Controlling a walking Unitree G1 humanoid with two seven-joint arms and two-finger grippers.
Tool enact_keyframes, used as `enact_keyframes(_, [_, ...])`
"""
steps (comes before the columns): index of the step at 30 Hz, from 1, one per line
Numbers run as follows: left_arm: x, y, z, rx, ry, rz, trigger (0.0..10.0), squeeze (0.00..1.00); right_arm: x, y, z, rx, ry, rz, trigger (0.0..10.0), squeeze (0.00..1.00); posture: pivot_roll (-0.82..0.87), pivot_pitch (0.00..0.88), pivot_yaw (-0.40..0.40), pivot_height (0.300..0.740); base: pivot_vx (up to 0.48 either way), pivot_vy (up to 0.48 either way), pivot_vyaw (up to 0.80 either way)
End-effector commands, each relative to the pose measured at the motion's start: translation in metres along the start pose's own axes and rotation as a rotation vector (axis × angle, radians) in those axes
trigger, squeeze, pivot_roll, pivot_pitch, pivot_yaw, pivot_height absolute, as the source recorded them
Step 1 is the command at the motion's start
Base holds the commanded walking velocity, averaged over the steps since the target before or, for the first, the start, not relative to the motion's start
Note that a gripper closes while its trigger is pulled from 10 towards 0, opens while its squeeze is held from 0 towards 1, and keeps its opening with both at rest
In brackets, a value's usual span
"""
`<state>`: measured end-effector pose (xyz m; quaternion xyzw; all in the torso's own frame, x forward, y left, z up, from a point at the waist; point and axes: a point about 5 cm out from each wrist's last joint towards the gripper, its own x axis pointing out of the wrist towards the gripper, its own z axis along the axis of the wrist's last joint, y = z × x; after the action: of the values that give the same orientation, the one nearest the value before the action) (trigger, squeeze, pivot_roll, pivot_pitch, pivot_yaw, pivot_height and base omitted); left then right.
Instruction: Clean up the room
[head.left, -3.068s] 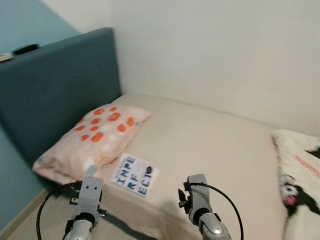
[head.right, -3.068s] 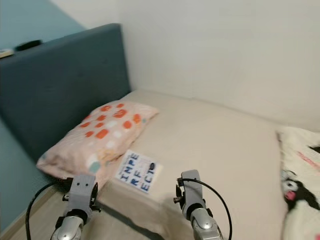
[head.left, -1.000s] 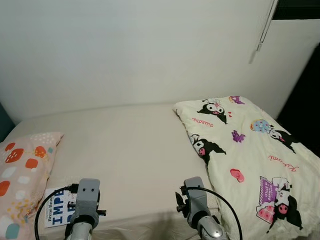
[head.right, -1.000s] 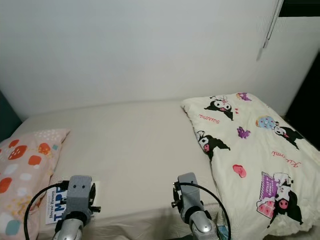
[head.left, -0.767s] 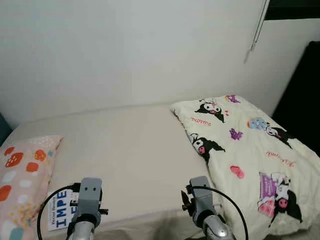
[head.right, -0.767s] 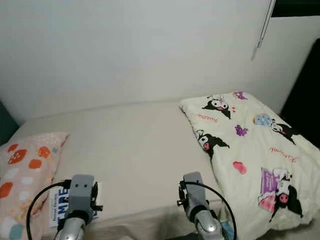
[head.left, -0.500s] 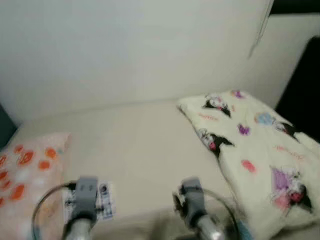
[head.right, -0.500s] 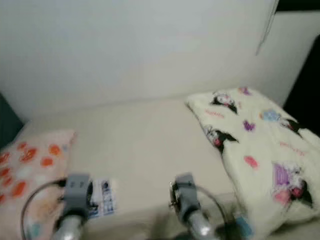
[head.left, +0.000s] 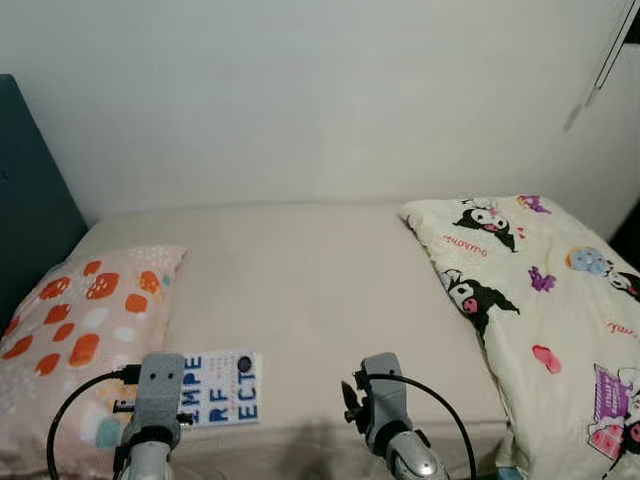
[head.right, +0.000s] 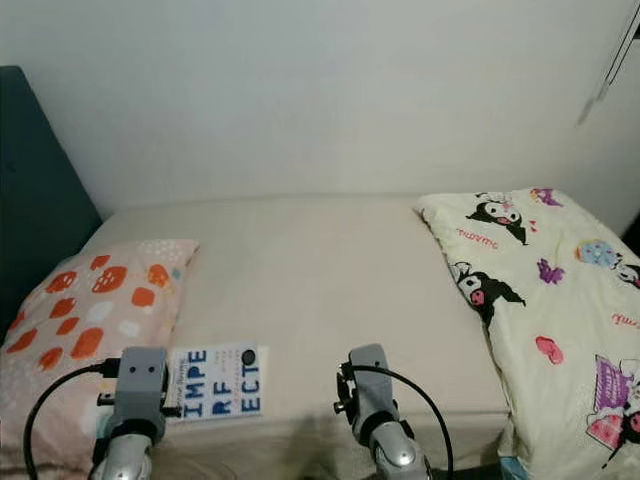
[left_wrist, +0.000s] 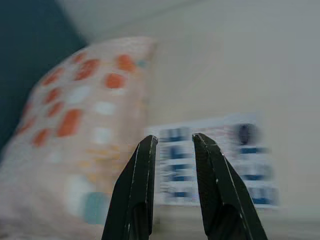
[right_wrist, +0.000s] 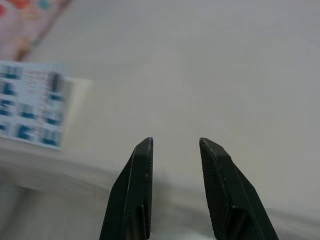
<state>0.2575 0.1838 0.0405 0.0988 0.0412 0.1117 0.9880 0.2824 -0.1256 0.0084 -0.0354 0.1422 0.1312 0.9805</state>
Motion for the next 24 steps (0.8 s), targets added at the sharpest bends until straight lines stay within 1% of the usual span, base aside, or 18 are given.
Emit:
enact_keyframes(1, [-0.001, 0.004, -0.002, 0.021, 0.013, 0.012, 10.0, 0.0, -0.001, 0.001, -0.002, 0.015, 0.003, -0.005, 10.0, 0.0, -0.01, 0.089, 0.0, 0.74, 0.0, 0.0, 0.0])
enact_keyframes(6, [-0.001, 0.0, -0.005, 0.029, 0.033, -0.006, 10.0, 0.0, -0.001, 0.001, -0.002, 0.014, 0.003, -0.005, 10.0, 0.0, -0.01, 0.089, 0.0, 0.74, 0.0, 0.0, 0.0])
enact_keyframes(8, [-0.001, -0.003, -0.009, 0.033, 0.048, -0.043, 10.0, 0.0, -0.001, 0.002, -0.002, 0.014, 0.004, -0.005, 10.0, 0.0, -0.01, 0.085, 0.0, 0.74, 0.0, 0.0, 0.0])
enact_keyframes(11, [-0.001, -0.004, -0.012, 0.037, 0.055, -0.055, 10.0, 0.0, 0.0, 0.002, -0.002, 0.014, 0.005, -0.005, 10.0, 0.0, -0.01, 0.081, -0.002, 0.74, 0.0, 0.0, 0.0])
enact_keyframes(13, [-0.002, -0.008, -0.02, 0.057, 0.085, -0.098, 10.0, 0.0, -0.001, 0.002, -0.004, 0.011, 0.017, -0.006, 10.0, 0.0, -0.02, 0.075, -0.001, 0.74, 0.0, 0.0, 0.0])
enact_keyframes(15, [-0.003, -0.015, -0.026, 0.062, 0.126, -0.156, 10.0, 0.0, -0.002, -0.002, -0.01, -0.004, 0.052, -0.023, 10.0, 0.0, -0.02, 0.072, -0.001, 0.74, 0.0, 0.0, 0.0])
enact_keyframes(18, [-0.003, -0.017, -0.026, 0.059, 0.126, -0.167, 10.0, 0.0, -0.003, -0.003, -0.011, -0.004, 0.058, -0.03, 10.0, 0.0, -0.02, 0.07, 0.0, 0.74, 0.0, 0.0, 0.0])
enact_keyframes(21, [-0.003, -0.022, -0.025, 0.051, 0.124, -0.178, 10.0, 0.0, -0.005, -0.01, -0.01, -0.003, 0.04, -0.065, 10.0, 0.0, -0.03, 0.058, -0.007, 0.74, 0.0, 0.0, 0.0])
enact_keyframes(22, [-0.003, -0.022, -0.025, 0.051, 0.124, -0.178, 10.0, 0.0, -0.005, -0.01, -0.01, -0.003, 0.04, -0.065, 10.0, 0.0, -0.03, 0.058, -0.007, 0.74, 0.0, 0.0, 0.0])
enact_keyframes(24, [0.0, -0.021, -0.022, -0.012, 0.134, -0.117, 10.0, 0.0, -0.008, -0.024, -0.009, 0.044, 0.022, -0.157, 10.0, 0.0, -0.04, 0.058, -0.012, 0.74, 0.0, 0.0, 0.0])
